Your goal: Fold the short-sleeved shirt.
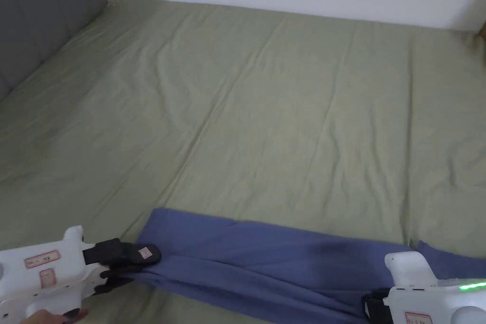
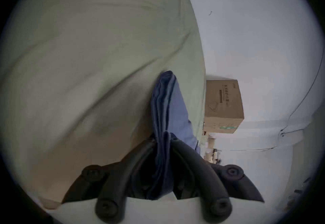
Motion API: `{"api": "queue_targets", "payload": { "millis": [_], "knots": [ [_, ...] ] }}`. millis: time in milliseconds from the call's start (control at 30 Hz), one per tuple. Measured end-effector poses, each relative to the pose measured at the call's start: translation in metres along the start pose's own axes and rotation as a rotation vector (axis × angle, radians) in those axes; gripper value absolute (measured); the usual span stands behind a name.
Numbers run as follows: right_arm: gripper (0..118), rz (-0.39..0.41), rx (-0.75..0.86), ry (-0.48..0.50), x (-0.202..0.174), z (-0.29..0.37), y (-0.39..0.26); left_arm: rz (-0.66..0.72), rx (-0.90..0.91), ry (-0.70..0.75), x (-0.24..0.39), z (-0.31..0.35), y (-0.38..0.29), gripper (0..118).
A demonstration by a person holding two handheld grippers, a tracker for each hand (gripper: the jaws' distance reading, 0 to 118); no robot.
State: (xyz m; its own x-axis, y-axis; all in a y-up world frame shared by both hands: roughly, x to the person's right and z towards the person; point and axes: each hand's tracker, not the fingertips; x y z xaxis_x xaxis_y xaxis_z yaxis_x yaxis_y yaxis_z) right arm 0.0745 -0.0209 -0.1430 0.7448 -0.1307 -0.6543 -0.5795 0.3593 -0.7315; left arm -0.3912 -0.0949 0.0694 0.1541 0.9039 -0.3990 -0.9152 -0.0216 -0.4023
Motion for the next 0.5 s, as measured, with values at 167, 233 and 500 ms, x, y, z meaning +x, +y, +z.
{"api": "queue_targets", "payload": {
  "millis": [167,233,500],
  "knots": [
    [0,0.008,-0.002,0.004,0.000,0.002,0.000,-0.023,0.048,0.060,0.002,0.032,0.013,6],
    [0,0.001,0.005,0.014,0.003,0.004,-0.003,-0.038,0.097,0.079,0.006,0.051,0.015,6],
    [0,-0.063,0.020,0.030,0.018,0.008,-0.017,-0.235,0.172,0.213,0.069,0.065,-0.001,6]
  ]
}}
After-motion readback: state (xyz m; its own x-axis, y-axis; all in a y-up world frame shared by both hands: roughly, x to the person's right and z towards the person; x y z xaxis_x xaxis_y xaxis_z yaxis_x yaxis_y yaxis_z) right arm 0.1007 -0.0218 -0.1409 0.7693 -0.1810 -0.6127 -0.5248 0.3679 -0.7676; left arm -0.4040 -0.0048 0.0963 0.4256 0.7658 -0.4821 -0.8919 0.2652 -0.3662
